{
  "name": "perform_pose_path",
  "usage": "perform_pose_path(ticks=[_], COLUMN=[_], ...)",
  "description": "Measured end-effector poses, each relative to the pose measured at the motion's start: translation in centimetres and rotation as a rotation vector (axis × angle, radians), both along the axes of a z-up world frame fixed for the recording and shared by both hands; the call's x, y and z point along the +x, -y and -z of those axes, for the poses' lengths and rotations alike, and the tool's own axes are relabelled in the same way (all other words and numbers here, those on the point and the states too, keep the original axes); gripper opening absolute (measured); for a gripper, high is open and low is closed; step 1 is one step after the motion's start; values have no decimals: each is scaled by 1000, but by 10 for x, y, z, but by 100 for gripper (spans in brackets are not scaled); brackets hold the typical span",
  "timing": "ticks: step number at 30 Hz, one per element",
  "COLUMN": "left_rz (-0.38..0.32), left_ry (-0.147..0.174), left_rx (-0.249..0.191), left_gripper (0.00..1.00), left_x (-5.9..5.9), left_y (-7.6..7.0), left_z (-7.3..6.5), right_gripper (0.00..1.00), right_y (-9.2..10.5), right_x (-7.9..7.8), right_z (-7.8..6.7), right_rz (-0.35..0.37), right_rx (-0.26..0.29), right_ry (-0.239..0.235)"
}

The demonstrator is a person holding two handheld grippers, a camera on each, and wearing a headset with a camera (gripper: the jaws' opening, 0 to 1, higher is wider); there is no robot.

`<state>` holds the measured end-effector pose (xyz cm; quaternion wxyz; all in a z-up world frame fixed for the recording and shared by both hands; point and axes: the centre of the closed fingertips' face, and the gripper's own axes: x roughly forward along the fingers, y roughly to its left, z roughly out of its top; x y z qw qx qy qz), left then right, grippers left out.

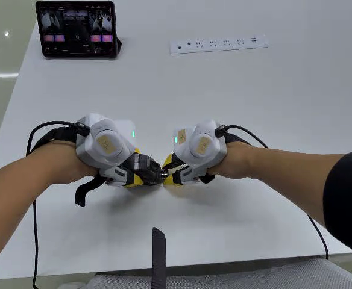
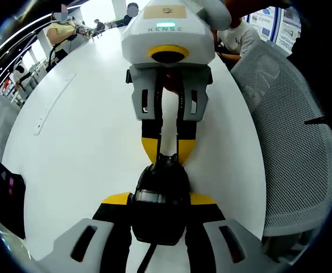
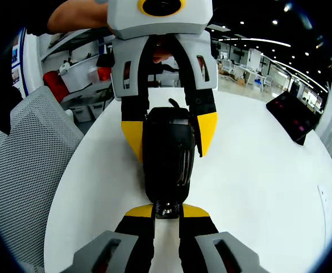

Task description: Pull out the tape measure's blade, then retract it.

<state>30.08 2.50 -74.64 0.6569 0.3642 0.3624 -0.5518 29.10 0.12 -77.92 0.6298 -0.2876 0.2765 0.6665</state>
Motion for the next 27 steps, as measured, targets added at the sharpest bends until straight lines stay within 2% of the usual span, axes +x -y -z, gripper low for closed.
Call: perform_pose_path(ticks=[1,2,13,21,27], left_rz=[0,0,-1,-4,-10], left_ry=[0,0,-1,-9,-9], left_rx=[-1,-1,2,-5,-11], left_gripper=[31,31,31,31,31], left_x=[0,0,1,0,0], left_y=[0,0,-1,-1,0], left_z=[0,0,0,-1,-2], right_gripper=[12,12,9,9,9], right_y=[-1,0,2,4,9], right_x=[0,-2,0,0,0], right_z=[0,0,-1,-1,0], right_rz=[0,45,11,49,49], right_rx=[-2,-10,-9,3,-7], right_ry=[-15,-60,3,-3,-6])
